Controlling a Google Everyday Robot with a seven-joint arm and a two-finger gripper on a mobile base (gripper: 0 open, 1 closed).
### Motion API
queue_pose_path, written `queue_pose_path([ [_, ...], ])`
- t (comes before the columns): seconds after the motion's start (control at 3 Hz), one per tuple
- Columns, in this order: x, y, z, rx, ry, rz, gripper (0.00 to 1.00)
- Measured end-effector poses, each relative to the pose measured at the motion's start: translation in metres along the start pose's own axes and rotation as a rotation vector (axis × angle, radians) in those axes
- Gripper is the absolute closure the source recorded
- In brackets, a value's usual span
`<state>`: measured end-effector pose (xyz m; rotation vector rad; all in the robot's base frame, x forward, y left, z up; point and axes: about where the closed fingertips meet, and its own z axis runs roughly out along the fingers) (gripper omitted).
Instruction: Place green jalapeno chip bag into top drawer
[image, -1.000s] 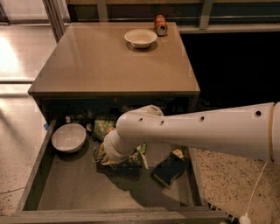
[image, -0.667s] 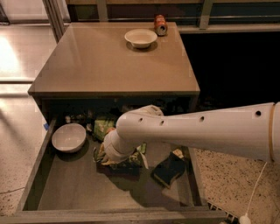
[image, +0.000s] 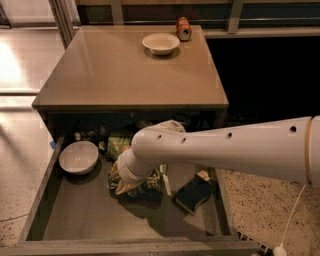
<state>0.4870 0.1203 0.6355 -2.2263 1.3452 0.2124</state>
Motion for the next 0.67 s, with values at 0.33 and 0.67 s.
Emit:
queue_pose_path([
  [0.33, 0.0000, 0.0000, 0.0000, 0.000, 0.000, 0.000, 0.00],
  [0.67, 0.0000, 0.0000, 0.0000, 0.000, 0.000, 0.000, 0.00],
])
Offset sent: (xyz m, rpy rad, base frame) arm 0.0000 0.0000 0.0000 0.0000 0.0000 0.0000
